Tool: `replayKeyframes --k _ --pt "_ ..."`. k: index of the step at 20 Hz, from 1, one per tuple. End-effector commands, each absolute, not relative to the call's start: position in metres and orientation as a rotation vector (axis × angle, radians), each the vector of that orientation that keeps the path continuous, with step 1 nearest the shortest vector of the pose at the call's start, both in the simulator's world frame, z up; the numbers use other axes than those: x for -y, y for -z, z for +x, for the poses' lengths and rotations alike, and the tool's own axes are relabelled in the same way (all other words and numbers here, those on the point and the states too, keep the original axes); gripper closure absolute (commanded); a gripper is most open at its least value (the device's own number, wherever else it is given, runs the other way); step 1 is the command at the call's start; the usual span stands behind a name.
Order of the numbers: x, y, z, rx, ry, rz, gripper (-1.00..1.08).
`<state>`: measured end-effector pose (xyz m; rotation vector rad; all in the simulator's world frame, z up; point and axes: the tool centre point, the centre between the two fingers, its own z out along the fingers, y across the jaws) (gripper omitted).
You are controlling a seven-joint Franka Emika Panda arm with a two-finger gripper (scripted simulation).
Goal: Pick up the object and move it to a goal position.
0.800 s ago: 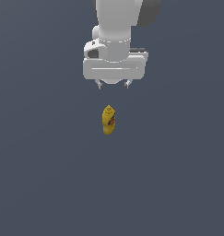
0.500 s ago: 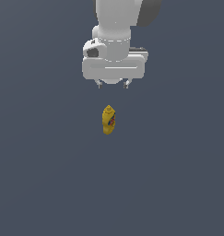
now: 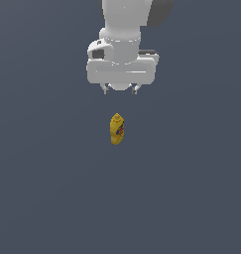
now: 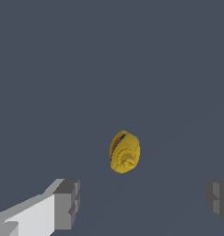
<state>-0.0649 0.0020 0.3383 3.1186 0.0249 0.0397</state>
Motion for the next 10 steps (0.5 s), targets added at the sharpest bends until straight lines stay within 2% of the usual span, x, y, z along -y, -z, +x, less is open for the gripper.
replayKeyframes --k 1,10 --pt "-0.002 -0.335 -0.065 -0.006 -0.038 3.119 -0.92" --pt "0.002 -0.307 -0.07 0.191 -0.031 3.121 -0.92"
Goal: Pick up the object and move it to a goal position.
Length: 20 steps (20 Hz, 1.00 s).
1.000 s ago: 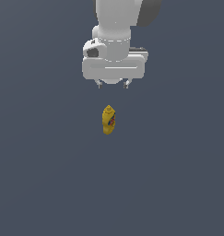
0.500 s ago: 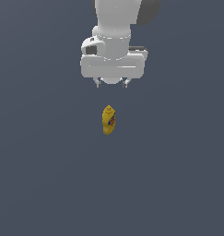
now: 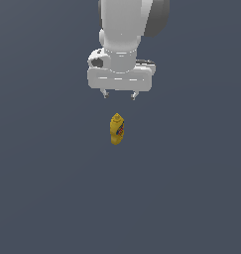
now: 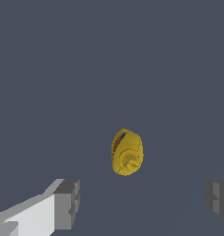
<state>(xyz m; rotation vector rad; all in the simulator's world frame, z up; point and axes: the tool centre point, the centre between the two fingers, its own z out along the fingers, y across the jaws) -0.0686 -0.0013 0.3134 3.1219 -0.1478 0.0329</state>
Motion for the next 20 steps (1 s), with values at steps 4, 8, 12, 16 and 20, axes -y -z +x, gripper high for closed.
replayKeyframes --k 4,8,12,16,20 --pt "0.005 -0.287 -0.074 0.336 -0.024 3.114 -0.92" --pt "0.008 -0.264 -0.081 0.504 -0.016 3.095 -0.92" --pt "0.011 -0.245 -0.087 0.64 -0.01 3.073 -0.92" --pt "0.013 -0.232 -0.092 0.739 -0.005 3.052 -0.92" --pt "0.014 -0.224 -0.095 0.802 -0.001 3.037 -0.92"
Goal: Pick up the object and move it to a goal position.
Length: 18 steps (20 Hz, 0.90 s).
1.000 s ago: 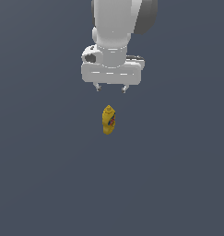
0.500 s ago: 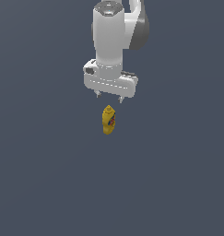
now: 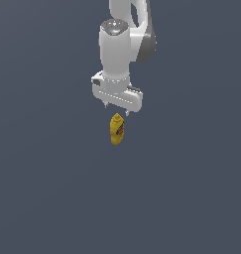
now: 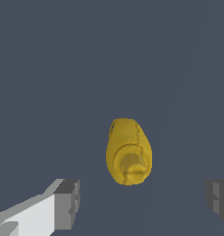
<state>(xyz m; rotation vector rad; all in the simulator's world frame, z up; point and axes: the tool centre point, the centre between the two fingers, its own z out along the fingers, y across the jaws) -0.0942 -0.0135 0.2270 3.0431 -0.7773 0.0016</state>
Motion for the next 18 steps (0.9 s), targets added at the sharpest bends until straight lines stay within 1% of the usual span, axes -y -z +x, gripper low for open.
replayKeyframes --k 1,10,18 --pt "0.014 -0.223 -0.096 0.812 -0.001 3.035 -0.92" --pt "0.014 -0.217 -0.097 0.823 0.001 3.032 -0.92" --pt "0.014 -0.184 -0.098 0.828 0.0 3.03 -0.92"
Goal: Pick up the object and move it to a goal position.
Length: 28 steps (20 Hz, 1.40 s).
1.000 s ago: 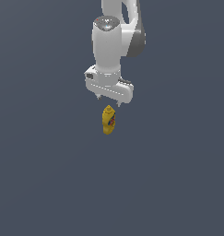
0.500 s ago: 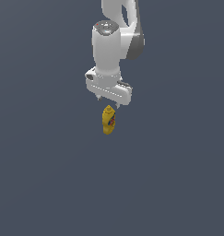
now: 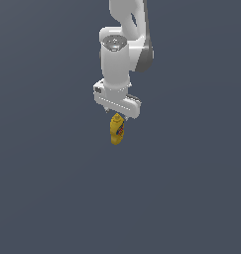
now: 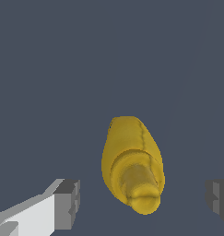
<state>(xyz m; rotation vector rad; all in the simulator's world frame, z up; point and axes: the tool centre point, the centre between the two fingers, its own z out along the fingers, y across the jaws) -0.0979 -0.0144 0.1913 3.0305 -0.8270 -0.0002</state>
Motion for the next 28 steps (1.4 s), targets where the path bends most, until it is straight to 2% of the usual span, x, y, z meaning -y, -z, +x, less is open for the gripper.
replayKeyframes --k 1,7,8,20,28 --pt "0.014 -0.181 -0.098 0.828 0.0 3.03 -0.92" --pt "0.014 -0.17 -0.097 0.83 0.0 3.03 -0.92" --pt "0.014 -0.17 -0.097 0.83 0.0 3.03 1.08" --pt "0.013 -0.171 -0.096 0.83 -0.002 3.03 1.08" --pt "-0.018 -0.172 -0.081 0.83 -0.002 3.031 1.08"
